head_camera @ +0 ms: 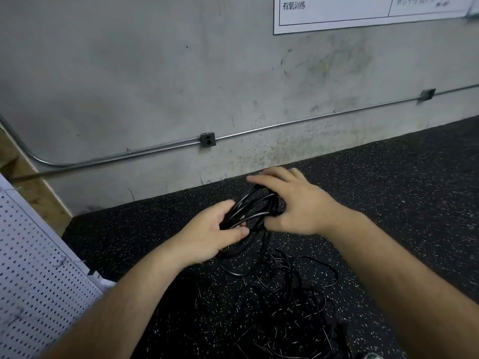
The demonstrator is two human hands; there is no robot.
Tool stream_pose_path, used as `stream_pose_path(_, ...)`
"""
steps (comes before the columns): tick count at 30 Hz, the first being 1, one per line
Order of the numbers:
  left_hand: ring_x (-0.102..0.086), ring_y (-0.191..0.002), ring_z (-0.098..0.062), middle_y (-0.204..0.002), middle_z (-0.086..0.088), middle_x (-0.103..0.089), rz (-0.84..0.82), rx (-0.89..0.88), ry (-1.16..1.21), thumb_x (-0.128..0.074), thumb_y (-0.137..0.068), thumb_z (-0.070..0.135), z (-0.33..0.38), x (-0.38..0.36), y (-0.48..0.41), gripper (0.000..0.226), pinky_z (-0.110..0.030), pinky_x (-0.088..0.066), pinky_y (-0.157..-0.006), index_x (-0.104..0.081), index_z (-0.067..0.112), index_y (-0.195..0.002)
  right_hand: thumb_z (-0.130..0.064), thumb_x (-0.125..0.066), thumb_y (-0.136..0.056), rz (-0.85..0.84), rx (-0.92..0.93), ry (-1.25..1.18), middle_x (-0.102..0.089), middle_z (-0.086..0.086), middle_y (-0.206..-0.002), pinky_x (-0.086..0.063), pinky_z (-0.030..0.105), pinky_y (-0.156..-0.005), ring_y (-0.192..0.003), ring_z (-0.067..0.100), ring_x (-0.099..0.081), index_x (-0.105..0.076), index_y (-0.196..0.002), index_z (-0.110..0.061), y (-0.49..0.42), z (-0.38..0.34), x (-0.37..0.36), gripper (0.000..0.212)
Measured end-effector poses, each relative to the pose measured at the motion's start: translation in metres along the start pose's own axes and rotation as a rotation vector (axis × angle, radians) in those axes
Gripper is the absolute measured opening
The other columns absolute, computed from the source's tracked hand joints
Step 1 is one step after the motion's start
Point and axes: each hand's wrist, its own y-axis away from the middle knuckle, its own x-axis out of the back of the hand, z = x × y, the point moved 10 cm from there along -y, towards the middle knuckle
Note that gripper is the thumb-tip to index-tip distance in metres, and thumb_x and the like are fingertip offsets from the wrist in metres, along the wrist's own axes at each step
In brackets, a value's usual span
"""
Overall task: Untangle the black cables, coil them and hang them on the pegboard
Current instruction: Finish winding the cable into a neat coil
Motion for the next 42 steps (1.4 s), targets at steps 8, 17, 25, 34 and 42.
stream_pose_path(8,-0.053,-0.066,-0.004,-0.066,0.015,-0.053,-0.163,0.084,-0.105,-0.079,-0.086,0.008,-0.018,0.006,0.001,0.026,-0.026,-0.046,-0.069,-0.061,0.025,-0.094,-0.033,-0.071,-0.092,0.021,-0.206,-0.281,-0.072,-0.006,-0.07,-0.052,0.023,-0.059,-0.067,0.01,-0.069,-0.066,-0.087,-0.024,-0.008,0.027,-0.005,0.012)
stream_pose_path(17,-0.06,-0.089,-0.012,-0.111,0.015,-0.052,0.192,-0.067,-0.765,-0.06,-0.091,0.006,-0.012,0.045,-0.004,0.04,-0.037,-0.053,-0.08,-0.053,0.031,-0.122,-0.014,-0.082,-0.083,-0.146,-0.39,-0.902,-0.046,-0.004,-0.049,-0.058,0.045,-0.076,-0.049,0.016,-0.057,-0.062,-0.074,-0.014,-0.006,0.041,-0.035,0.022)
stream_pose_path(25,-0.063,-0.094,-0.014,-0.099,0.019,-0.065,0.375,-0.042,-0.728,-0.066,-0.086,0.006,-0.036,0.075,-0.005,0.036,-0.041,-0.049,-0.093,-0.062,0.028,-0.114,-0.009,-0.069,-0.089,-0.433,-0.146,-1.3,-0.03,-0.007,-0.043,-0.054,0.044,-0.099,-0.04,0.009,-0.034,-0.052,-0.05,-0.021,-0.001,-0.025,-0.056,0.044)
stream_pose_path(34,-0.067,-0.082,-0.006,-0.087,0.016,-0.068,0.092,-0.228,-0.567,-0.048,-0.082,0.029,-0.036,0.059,0.001,0.021,-0.031,-0.053,-0.071,-0.065,0.026,-0.092,-0.039,-0.078,-0.079,-0.429,-0.248,-0.928,-0.027,-0.003,-0.054,-0.055,0.032,-0.074,-0.046,0.012,-0.029,-0.068,-0.088,-0.005,0.012,-0.013,-0.025,0.036)
stream_pose_path(42,-0.068,-0.085,-0.002,-0.088,0.014,-0.074,0.069,-0.046,-0.35,-0.058,-0.094,-0.002,-0.048,0.077,0.008,0.035,-0.022,-0.05,-0.075,-0.068,0.032,-0.093,-0.046,-0.073,-0.089,0.025,-0.173,-0.615,-0.077,-0.003,-0.092,-0.057,0.051,-0.095,-0.091,0.027,-0.074,-0.079,-0.097,-0.03,-0.01,0.013,-0.002,0.019)
